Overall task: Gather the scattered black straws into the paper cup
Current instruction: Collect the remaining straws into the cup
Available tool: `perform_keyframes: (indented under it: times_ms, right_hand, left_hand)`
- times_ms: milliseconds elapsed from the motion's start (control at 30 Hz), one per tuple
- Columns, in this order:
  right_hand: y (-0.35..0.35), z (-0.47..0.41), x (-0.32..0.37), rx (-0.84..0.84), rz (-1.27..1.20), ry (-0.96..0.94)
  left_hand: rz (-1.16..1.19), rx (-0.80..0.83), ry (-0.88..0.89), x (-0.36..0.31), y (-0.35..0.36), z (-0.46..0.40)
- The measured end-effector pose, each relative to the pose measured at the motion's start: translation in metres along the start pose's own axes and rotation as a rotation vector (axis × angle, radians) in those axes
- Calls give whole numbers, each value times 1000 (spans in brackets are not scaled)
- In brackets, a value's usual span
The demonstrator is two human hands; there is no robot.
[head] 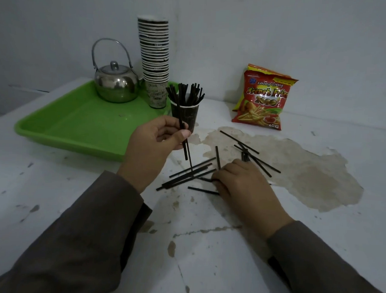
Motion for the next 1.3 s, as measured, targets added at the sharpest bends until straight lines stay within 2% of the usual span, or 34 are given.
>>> perform_keyframes:
  times_ms: [133, 267, 367, 467, 567, 767, 933, 1100, 1200, 1300]
  right_hand:
    - [-22, 1, -13, -38, -317, 127]
    - [-30, 2, -24, -114, -830, 263]
    - [-33, -5, -30, -126, -1168, 293]
    - [-35, -17, -32, -107, -1374, 271]
    - [-40, -35, -35, -158, -1486, 237]
    - [-74, -98, -37, -397, -1487, 216]
    - [-102, -152, -34, -596, -1492, 148]
    - [-85, -180, -27, -574, -1292, 223]
    - [-64, -184, -26, -480, -1196, 271]
    - [-44, -182, -23, -411, -1006, 236]
  left_hand:
    - [-62, -36, 91, -1, -2, -1]
    - [-67, -74, 160, 1, 0, -1]
    - [-156, -117, 245, 5, 1, 0]
    - [-238, -137, 293, 10, 1, -4]
    - [-219, -143, 331, 10, -2, -15]
    - [-247, -213, 449, -23, -19, -65]
    - [-307, -331, 536, -52, -36, -112]
    - [-372, -345, 529, -45, -36, -139]
    - [-431, -254, 463, -26, -31, -145]
    - [-522, -154, 409, -5, -28, -144]
Point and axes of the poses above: each hand's wrist, its own z-axis away from the middle knuckle, its own y-axis out of the palm, x = y × z, the point moved 2 cm from there along -z, towards the middle knuckle, and after that the axes turned 7 degrees about x, right-handed, at the moved point
